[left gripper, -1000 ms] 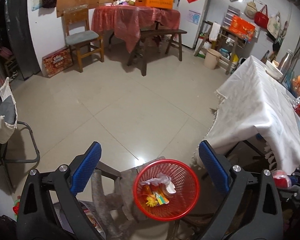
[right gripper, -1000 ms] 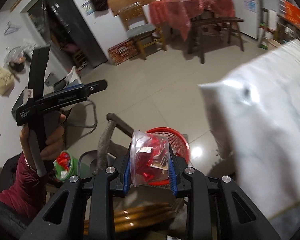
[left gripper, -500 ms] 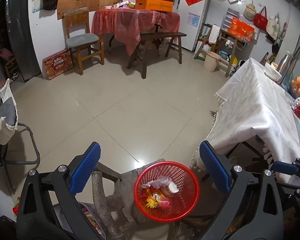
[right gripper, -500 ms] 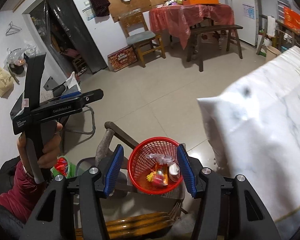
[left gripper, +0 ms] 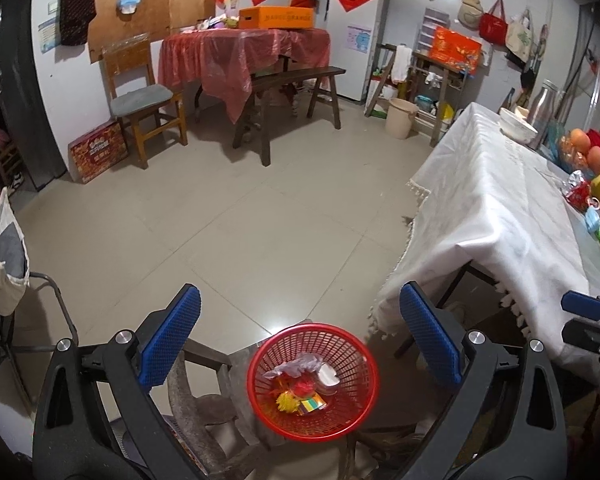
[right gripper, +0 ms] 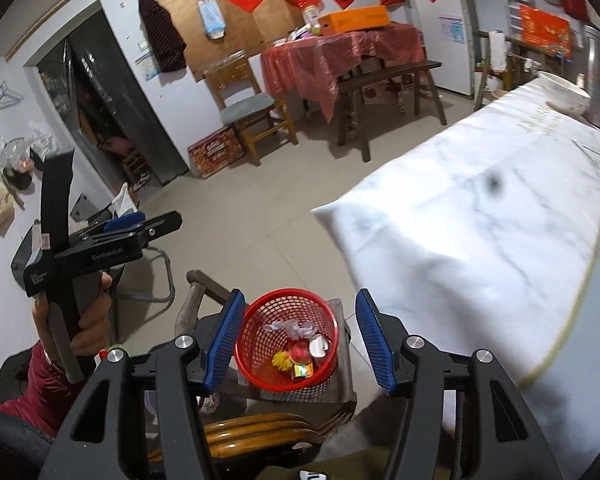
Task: Collect trash
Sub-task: 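Move both tools back over the table toward the mask and box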
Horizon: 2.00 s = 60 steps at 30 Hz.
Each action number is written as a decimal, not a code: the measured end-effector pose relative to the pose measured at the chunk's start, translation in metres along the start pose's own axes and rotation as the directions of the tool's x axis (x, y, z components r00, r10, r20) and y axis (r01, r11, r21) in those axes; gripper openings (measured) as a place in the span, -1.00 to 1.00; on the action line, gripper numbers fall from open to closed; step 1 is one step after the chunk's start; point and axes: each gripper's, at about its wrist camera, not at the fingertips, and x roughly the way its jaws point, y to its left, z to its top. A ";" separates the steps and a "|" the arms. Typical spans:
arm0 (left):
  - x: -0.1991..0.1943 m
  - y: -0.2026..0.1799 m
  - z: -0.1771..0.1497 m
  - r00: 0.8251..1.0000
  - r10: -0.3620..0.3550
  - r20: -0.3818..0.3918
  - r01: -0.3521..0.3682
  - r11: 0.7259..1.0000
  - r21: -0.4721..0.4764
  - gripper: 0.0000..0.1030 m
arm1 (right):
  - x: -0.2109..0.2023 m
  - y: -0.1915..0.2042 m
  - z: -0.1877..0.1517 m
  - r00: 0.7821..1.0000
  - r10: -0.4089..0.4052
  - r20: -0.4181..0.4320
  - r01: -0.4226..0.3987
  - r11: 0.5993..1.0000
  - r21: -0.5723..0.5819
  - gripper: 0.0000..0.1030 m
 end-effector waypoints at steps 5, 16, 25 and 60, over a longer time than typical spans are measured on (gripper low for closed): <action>-0.005 -0.019 0.003 1.000 -0.019 0.012 0.019 1.000 0.025 0.87 | -0.018 -0.020 -0.004 0.999 -0.025 0.040 0.024 0.999 0.035 0.19; -0.006 -0.085 0.007 0.994 -0.108 -0.001 0.108 0.988 0.109 0.87 | -0.058 -0.069 -0.025 0.985 -0.107 0.134 0.088 0.986 0.140 0.26; 0.002 -0.160 0.004 0.980 -0.191 -0.053 0.197 0.962 0.186 0.87 | -0.098 -0.132 -0.050 0.965 -0.177 0.194 0.119 0.953 0.278 0.32; 0.110 -0.520 0.057 0.906 -0.341 -0.252 0.424 0.723 0.545 0.87 | -0.221 -0.375 -0.087 0.707 -0.682 0.187 0.467 0.648 0.602 0.89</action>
